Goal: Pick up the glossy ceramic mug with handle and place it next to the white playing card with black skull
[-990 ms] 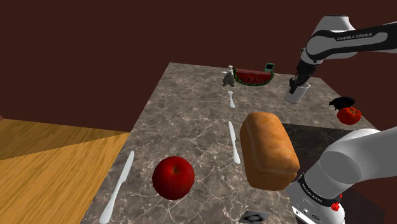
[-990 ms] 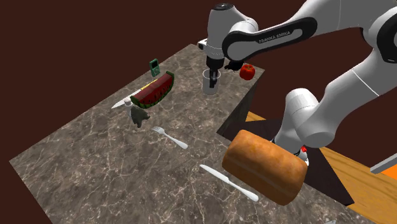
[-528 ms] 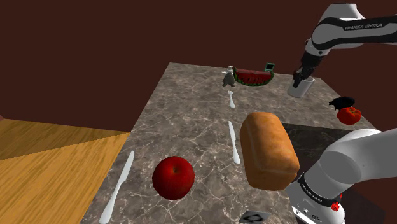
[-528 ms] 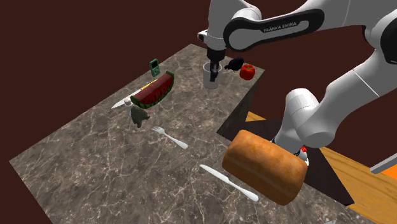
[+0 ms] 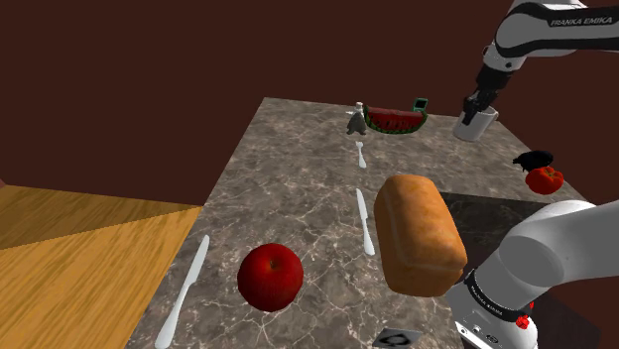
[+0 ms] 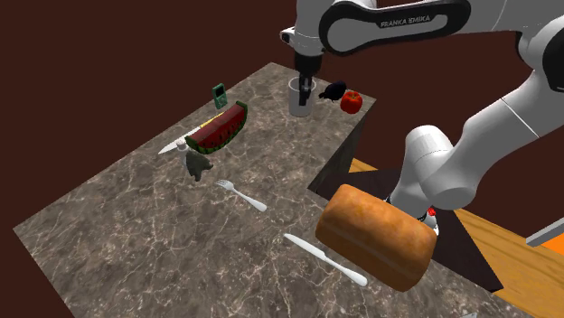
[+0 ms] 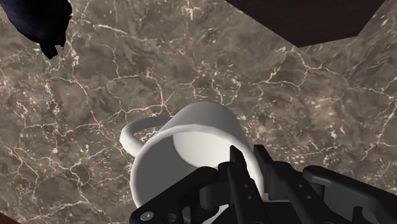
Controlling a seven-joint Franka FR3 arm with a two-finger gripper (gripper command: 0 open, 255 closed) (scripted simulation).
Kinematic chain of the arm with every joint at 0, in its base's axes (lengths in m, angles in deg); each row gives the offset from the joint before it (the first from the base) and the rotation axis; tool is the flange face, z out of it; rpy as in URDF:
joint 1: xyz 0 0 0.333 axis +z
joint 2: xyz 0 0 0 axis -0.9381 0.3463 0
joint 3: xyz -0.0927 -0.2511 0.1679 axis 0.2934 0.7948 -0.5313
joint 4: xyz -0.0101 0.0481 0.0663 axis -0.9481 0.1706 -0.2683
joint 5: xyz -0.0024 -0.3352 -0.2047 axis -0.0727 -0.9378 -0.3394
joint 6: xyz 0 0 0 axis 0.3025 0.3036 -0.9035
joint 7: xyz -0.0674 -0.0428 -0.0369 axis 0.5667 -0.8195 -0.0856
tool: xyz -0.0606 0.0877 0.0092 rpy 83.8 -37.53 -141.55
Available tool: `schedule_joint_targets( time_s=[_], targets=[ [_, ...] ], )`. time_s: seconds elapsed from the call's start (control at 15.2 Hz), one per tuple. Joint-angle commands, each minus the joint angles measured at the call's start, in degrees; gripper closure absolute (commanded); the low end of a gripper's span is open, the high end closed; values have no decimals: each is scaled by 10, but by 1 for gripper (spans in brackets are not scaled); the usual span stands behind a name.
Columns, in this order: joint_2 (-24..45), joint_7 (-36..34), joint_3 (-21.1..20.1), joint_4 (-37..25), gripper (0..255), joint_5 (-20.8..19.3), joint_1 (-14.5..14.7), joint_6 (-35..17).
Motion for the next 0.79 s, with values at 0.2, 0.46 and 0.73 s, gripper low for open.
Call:
schedule_joint_targets(
  time_s=[0.2,0.46,0.73],
  targets=[
    [-1,3,-7,-38,255,5,2,38],
    [2,5,-11,-69,255,9,4,66],
    [-60,-47,-62,-16,255,16,5,86]
  ],
)
